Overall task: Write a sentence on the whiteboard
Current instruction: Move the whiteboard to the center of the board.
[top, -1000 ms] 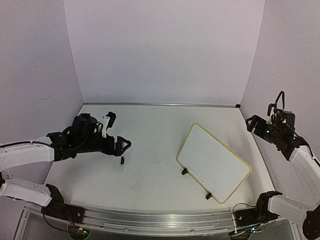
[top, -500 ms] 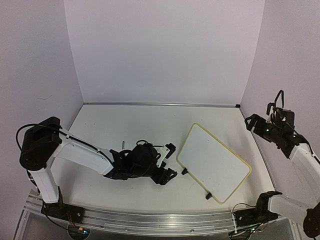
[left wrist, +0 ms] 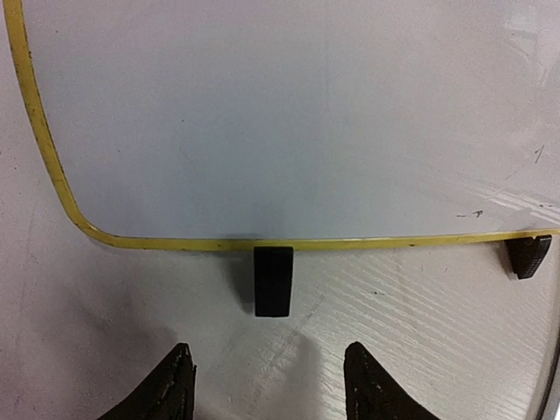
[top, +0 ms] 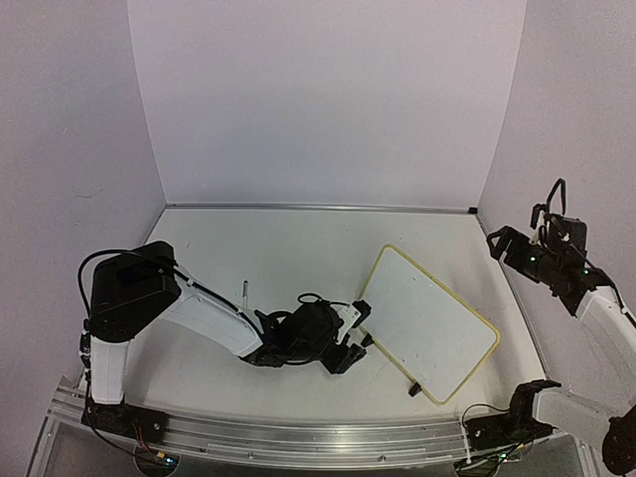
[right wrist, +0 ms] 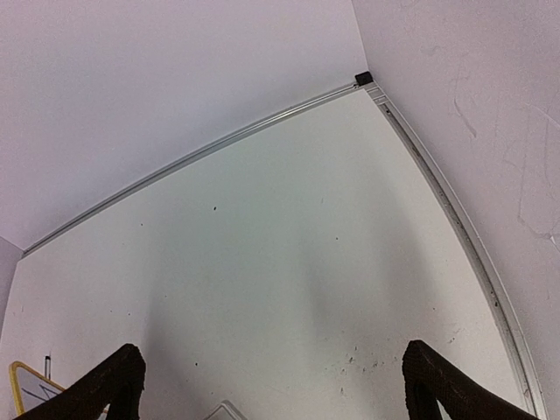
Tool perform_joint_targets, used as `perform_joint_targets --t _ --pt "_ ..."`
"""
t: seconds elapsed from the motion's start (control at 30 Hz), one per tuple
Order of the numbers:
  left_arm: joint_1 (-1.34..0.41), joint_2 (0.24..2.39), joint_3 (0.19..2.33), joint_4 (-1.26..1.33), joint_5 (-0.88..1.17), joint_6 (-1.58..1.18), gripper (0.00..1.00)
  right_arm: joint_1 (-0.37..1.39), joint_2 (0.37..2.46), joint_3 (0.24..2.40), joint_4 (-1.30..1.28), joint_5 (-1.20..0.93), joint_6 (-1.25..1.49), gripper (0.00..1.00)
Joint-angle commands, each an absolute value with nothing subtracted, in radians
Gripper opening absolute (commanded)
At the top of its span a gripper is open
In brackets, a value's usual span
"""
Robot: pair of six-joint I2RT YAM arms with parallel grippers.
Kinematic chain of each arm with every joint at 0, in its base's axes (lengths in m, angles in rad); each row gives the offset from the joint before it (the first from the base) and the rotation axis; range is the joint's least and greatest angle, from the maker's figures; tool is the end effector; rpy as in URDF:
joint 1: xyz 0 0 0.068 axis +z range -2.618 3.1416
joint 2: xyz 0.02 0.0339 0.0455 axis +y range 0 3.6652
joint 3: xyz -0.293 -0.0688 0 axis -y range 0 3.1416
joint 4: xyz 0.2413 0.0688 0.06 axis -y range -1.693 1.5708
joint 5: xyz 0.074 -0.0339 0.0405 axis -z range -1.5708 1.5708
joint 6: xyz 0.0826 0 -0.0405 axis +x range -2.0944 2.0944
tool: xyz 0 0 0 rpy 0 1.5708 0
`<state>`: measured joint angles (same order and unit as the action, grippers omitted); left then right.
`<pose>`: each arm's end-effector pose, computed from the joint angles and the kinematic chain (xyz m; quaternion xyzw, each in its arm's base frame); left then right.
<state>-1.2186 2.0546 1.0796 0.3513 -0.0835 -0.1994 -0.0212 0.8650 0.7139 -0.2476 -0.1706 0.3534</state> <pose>0.1680 -0.4371 0.1155 0.4172 0.7855 -0.2685 0.3700 0.2210 0.0093 0.2992 0.1083 0.8244 0.1611 0.5317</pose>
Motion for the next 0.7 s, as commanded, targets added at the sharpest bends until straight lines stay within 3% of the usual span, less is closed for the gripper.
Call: perform_joint_targets --t 0.0,0.4,0.67 --pt "-1.223 2.097 1.155 0.403 -0.11 -0.161 0.55 -0.022 0.866 0.759 -0.239 -0.174 0.36 0.98" --pt "-1.225 2.183 1.239 0.383 -0.112 -0.142 0.4 -0.022 0.865 0.759 -0.239 -0.171 0.363 0.98" --pt "-1.239 2.214 1.277 0.359 -0.153 -0.126 0.35 -0.022 0.865 0.756 -0.239 -0.166 0.365 0.98"
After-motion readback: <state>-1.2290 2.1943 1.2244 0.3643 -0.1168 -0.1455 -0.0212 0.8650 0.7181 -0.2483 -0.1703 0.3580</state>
